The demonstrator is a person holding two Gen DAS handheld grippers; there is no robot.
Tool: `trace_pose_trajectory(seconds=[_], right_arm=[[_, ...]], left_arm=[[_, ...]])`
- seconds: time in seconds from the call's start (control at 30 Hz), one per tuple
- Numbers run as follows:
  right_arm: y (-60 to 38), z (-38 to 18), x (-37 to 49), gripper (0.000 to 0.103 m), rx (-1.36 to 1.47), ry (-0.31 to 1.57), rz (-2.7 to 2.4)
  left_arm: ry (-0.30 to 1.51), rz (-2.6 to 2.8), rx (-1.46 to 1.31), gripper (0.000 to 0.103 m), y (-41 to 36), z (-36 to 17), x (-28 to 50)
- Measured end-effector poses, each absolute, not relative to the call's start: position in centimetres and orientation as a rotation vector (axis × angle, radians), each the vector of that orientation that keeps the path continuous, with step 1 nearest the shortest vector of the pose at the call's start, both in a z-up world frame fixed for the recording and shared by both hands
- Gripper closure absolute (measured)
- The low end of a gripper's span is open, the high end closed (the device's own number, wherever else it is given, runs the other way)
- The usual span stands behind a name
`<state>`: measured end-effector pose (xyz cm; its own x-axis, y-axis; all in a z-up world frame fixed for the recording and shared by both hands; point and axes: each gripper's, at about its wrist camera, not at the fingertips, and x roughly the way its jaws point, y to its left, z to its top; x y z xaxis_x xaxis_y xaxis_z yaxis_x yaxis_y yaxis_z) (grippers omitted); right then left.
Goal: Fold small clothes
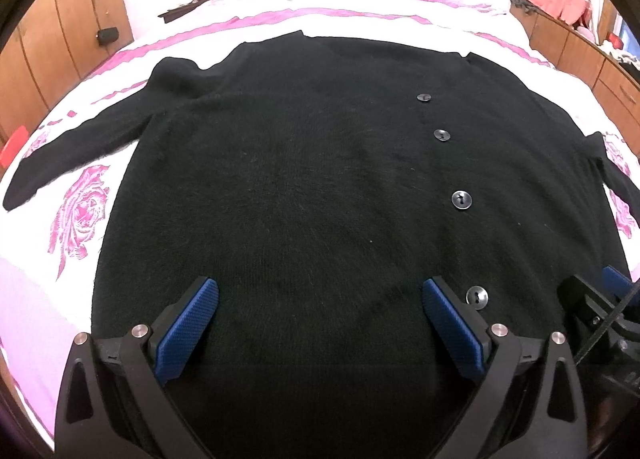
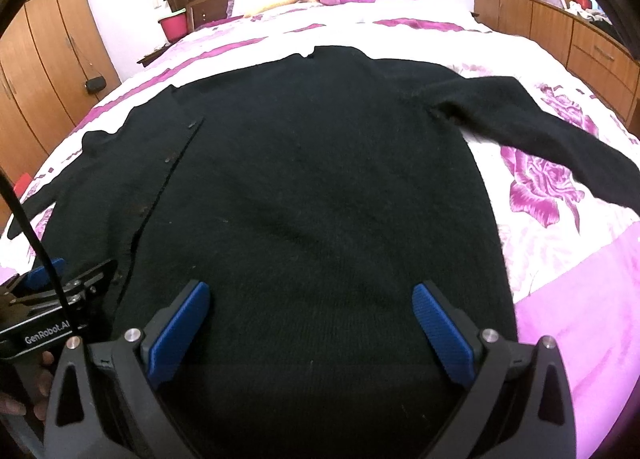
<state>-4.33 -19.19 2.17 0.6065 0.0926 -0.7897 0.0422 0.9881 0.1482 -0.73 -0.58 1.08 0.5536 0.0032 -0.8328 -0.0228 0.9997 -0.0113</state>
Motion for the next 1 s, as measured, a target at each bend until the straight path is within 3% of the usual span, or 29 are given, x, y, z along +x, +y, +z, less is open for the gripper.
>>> trace_pose_trajectory(seconds=[1.0], right_arm=[[-30.7, 6.1, -6.6, 0.0, 0.392, 0.826, -0.077]], left_arm=[[0.956, 0.012, -0.016, 0.009, -0.6, 4.2, -0.7]])
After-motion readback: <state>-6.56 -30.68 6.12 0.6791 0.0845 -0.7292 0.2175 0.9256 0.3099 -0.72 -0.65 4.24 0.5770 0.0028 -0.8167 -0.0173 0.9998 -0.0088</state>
